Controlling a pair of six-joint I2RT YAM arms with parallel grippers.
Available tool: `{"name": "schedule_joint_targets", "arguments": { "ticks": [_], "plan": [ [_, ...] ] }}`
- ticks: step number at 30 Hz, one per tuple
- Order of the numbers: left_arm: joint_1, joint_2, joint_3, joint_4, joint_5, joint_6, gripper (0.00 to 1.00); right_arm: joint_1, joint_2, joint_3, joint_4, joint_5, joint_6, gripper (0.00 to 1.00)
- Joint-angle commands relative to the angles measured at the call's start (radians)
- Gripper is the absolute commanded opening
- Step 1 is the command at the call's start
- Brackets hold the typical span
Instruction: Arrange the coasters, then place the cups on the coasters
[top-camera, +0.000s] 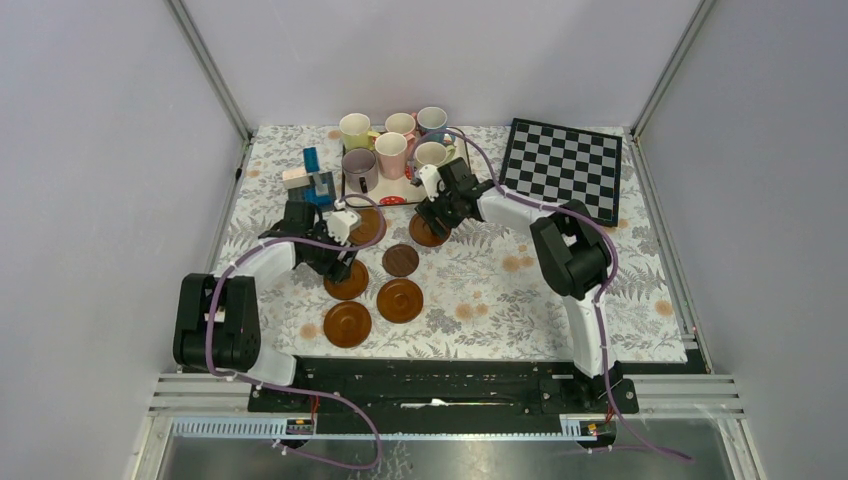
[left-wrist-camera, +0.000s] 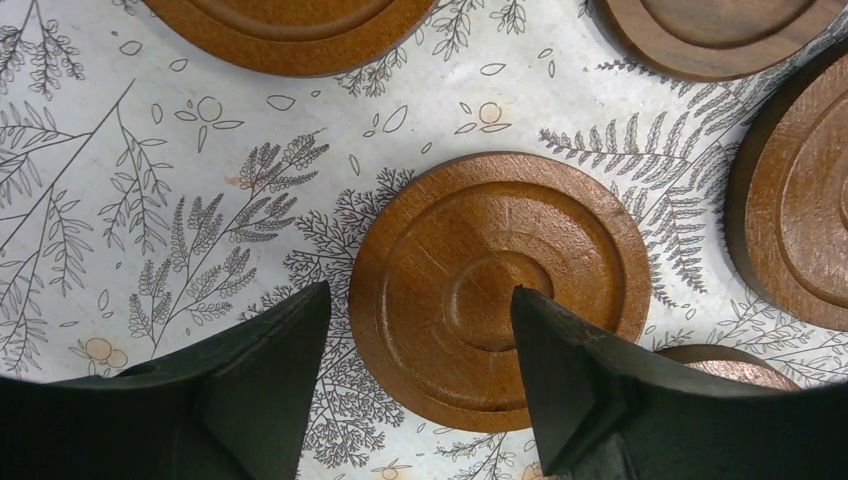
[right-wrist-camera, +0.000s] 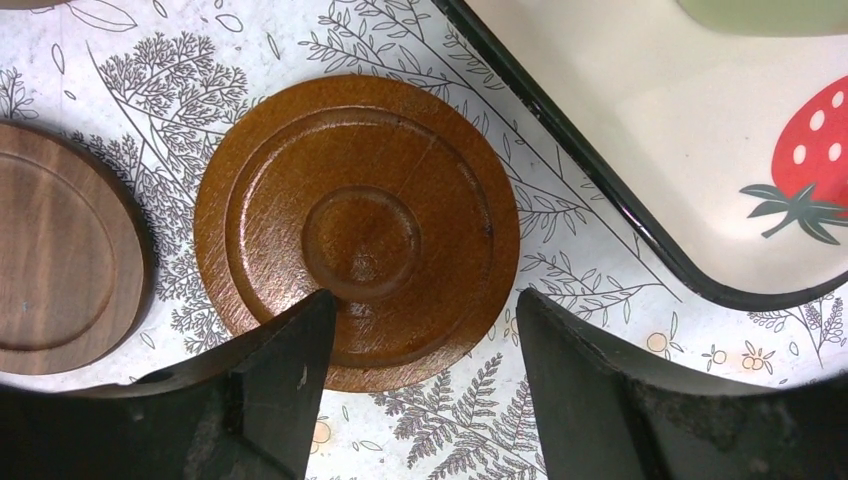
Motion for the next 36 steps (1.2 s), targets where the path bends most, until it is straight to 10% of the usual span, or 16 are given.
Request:
{"name": "schedule_joint_targets", "arguments": {
  "ticks": [1,36],
  "plan": [
    [-0.005,0.024,0.013,0.01,-0.017,0.027,0.7,0.008,-0.027,-0.067,-0.032,0.048,-0.051,0.72],
    [-0.11,0.033,0.161,0.077,-0.002,-0.131,0.67,-0.359,-0.354,-0.478,-0.21,0.071,-0.252,0.6]
  ]
}}
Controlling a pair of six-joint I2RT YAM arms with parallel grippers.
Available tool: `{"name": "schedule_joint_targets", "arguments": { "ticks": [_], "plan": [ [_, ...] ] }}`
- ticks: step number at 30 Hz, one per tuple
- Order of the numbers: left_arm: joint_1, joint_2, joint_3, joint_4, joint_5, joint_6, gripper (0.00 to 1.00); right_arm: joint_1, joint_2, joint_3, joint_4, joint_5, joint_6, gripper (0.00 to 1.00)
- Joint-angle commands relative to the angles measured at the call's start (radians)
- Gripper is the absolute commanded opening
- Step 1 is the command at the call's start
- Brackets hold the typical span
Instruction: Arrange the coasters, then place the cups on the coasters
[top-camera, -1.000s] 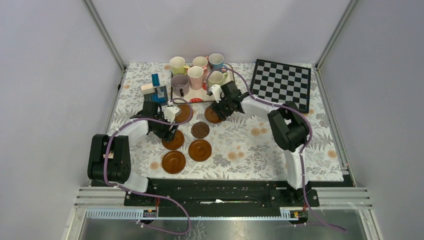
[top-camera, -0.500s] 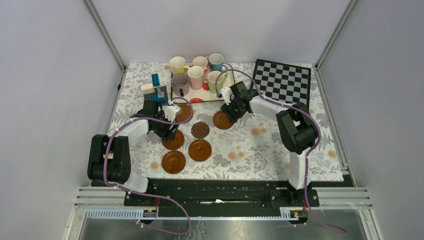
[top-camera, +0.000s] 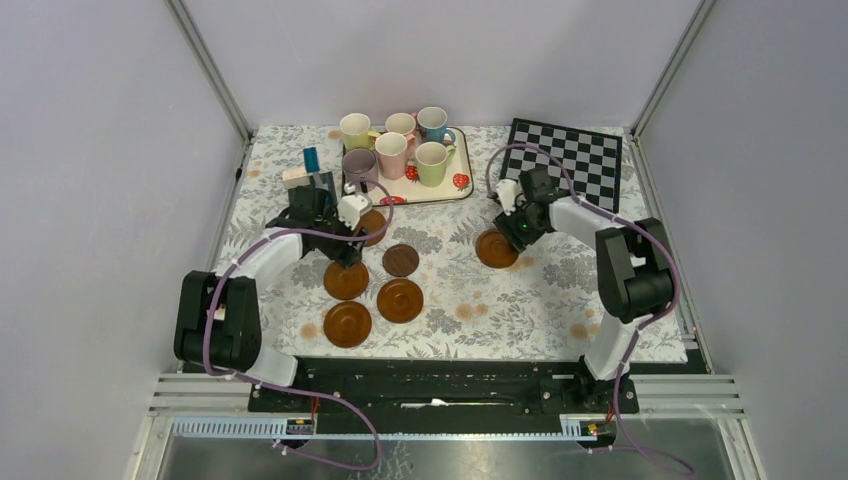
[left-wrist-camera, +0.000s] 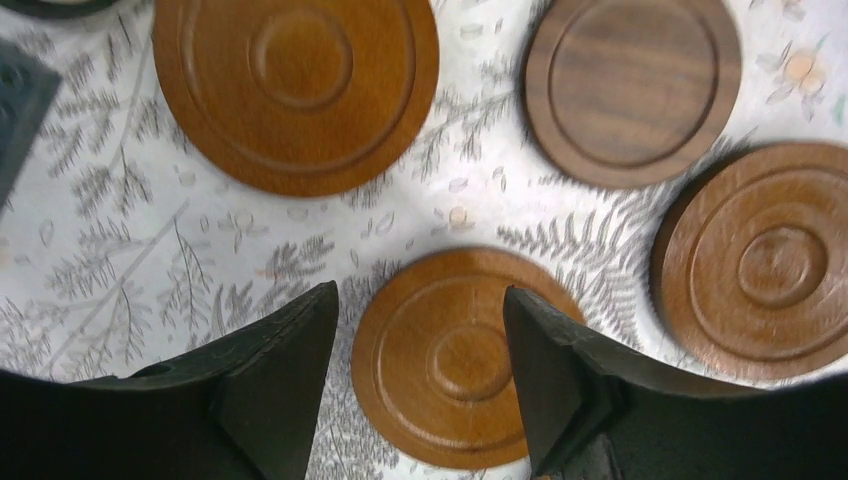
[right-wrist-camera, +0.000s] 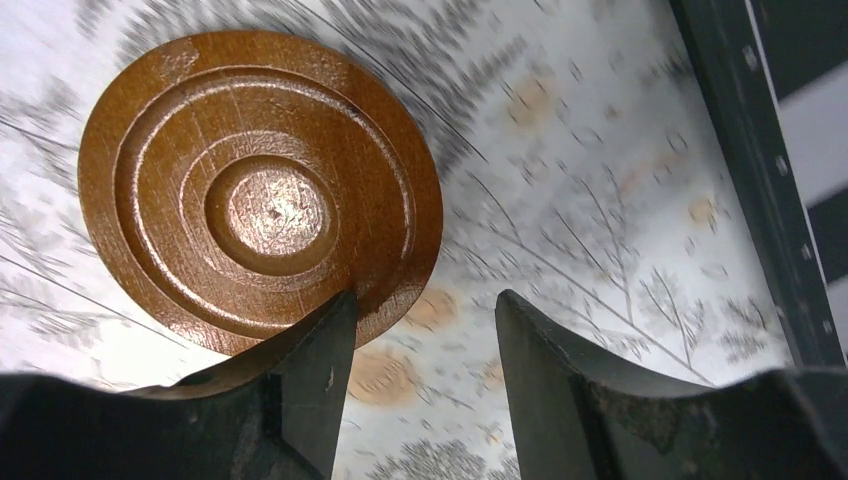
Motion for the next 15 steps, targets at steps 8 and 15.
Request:
{"name": "schedule_joint_targets", "arguments": {
  "ticks": [8,15],
  "plan": [
    [-0.108,0.175,0.17,0.192,-0.086,-0.185,0.7,-0.204,-0.074,-0.133,-0.062,0.033,-0.116,0.6],
    [-0.148,0.291,0.25,0.195,-0.107,-0.208,0.71,-0.288,-0.08,-0.141,-0.053,0.016,-0.144,0.6]
  ]
}}
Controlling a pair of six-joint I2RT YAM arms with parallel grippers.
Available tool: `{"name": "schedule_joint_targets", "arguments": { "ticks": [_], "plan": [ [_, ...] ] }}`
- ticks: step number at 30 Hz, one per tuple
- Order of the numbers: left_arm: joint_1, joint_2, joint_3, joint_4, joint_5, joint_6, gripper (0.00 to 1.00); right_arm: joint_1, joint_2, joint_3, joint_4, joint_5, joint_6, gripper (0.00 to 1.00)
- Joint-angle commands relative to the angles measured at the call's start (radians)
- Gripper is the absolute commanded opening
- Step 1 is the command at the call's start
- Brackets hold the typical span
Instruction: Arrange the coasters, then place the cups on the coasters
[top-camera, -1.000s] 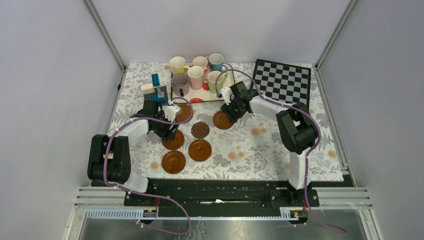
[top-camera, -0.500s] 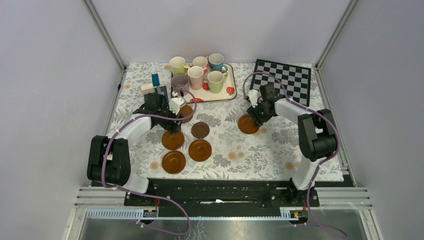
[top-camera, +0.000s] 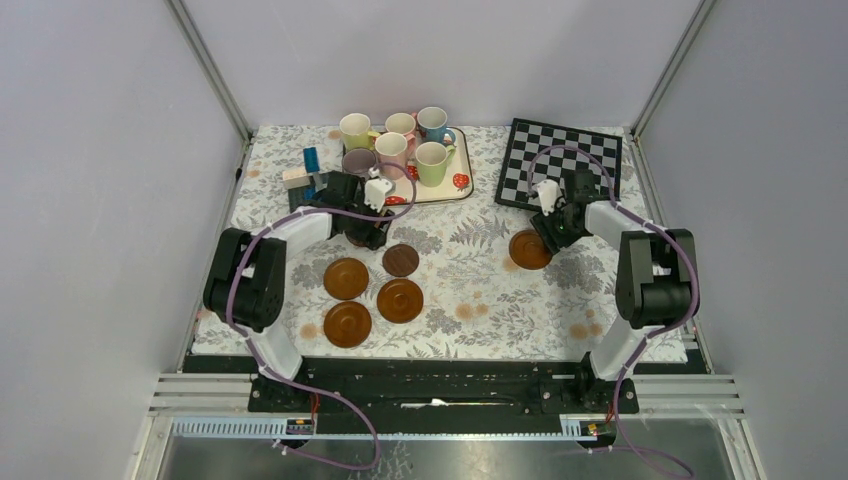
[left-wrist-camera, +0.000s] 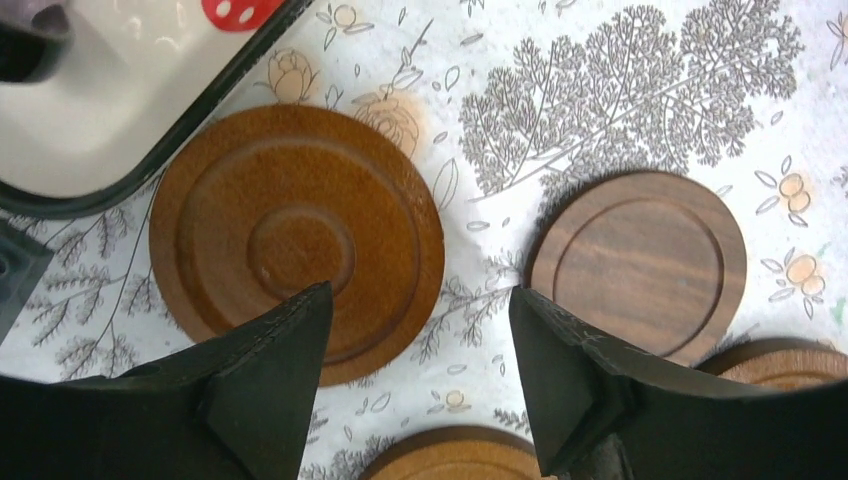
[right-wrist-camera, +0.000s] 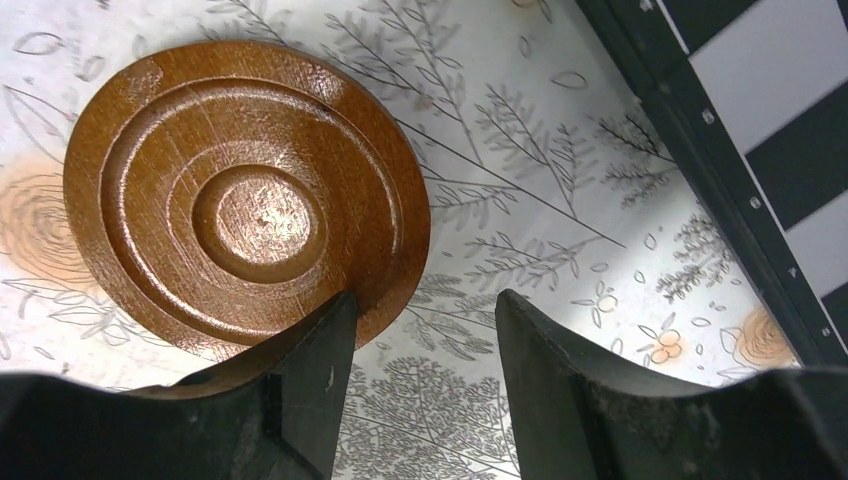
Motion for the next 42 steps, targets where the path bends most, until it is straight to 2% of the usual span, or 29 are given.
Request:
{"name": "schedule_joint_targets", "arguments": {
  "ticks": [1,8,13,21,31,42],
  "plan": [
    [-0.016,0.052,0.075,0.051,-0.026,-0.043,0.71,-0.047,0.003,-0.039,-0.052,0.028,-0.06,0.6],
    [-0.036,0.134,0.138,0.005,-0.02,-0.074,0.7,-0.111,-0.019,-0.04,-0.066,0.016,-0.091,0.6],
    [-0.091,0.188,0.185,-0.016,-0.02,-0.08,0.67,-0.148,-0.02,-0.025,-0.078,0.0,-0.103,0.61],
    [-0.244,0.302,0.318,-0.075,-0.023,-0.071,0.63,-0.198,-0.02,-0.02,-0.078,-0.01,-0.12,0.61],
    [-0.462,0.404,0.467,-0.135,0.085,-0.057,0.62,-0.217,-0.017,0.002,-0.099,-0.028,-0.119,0.61],
    [-0.589,0.541,0.666,-0.149,0.155,-0.099,0.61,-0.262,-0.022,0.0,-0.117,-0.022,-0.154,0.61]
  ]
}}
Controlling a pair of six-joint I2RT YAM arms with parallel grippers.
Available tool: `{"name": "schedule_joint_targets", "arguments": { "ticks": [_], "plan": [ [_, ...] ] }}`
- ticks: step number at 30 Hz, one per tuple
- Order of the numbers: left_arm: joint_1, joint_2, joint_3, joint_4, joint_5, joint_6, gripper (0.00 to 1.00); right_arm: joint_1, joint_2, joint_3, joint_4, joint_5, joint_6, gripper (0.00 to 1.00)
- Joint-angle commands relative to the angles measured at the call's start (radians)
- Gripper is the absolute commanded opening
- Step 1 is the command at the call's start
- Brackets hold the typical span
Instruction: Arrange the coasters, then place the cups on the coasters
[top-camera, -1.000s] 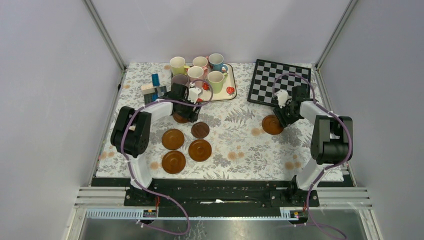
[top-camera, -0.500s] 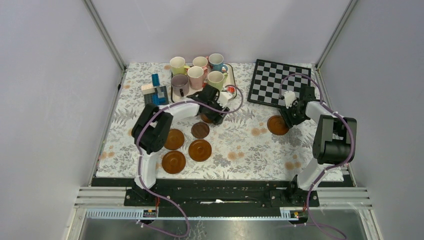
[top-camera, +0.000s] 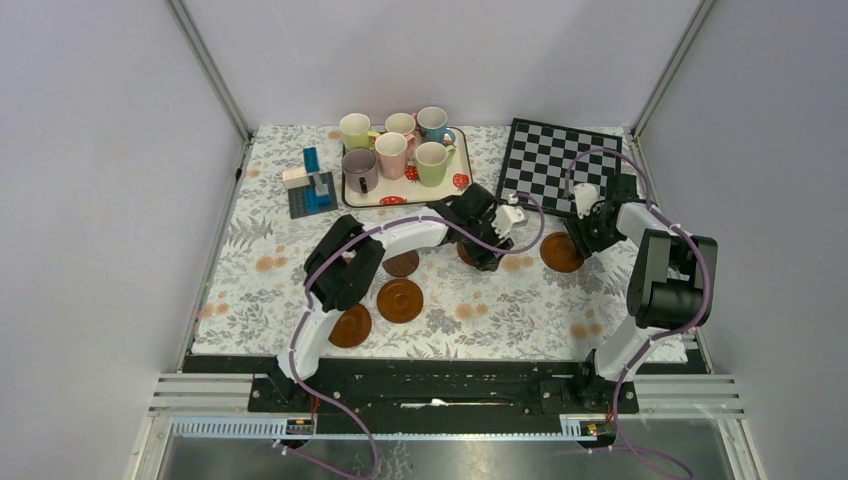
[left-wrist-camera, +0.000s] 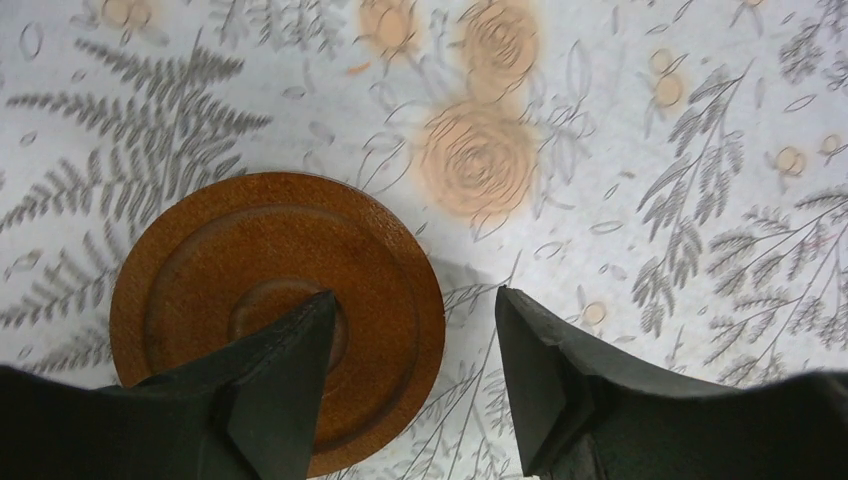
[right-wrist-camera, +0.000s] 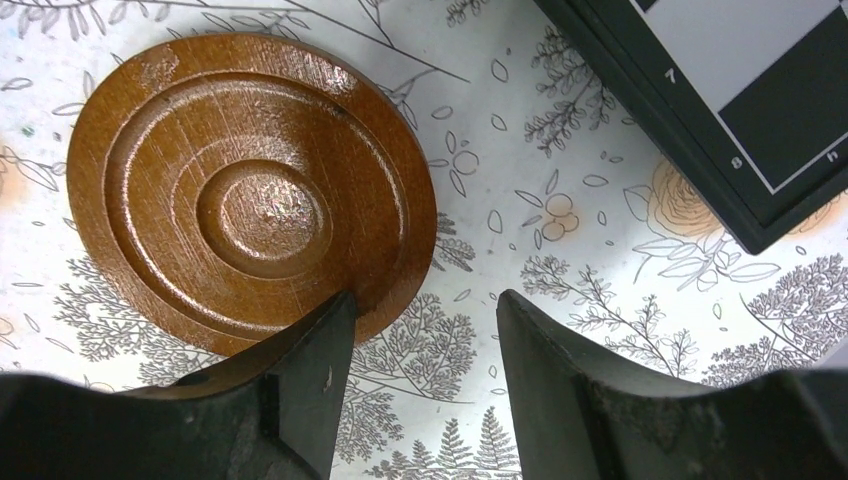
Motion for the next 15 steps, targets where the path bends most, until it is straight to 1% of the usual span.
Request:
{"name": "schedule_joint_targets", "arguments": {
  "ticks": [1,7,15],
  "plan": [
    [-0.037,0.061,0.064,-0.033,0.069,-0.027,0.61,-0.03,-0.011,0.004,-0.062,0.017,-0.042,0.61],
    [-0.06,0.106,0.122,-0.014,0.102,-0.059,0.61,-0.042,0.0,0.014,-0.067,-0.005,-0.046,0.62],
    [-0.088,0.168,0.221,-0.011,0.111,-0.075,0.61,-0.043,0.001,0.009,-0.074,-0.026,-0.053,0.62]
  ]
}}
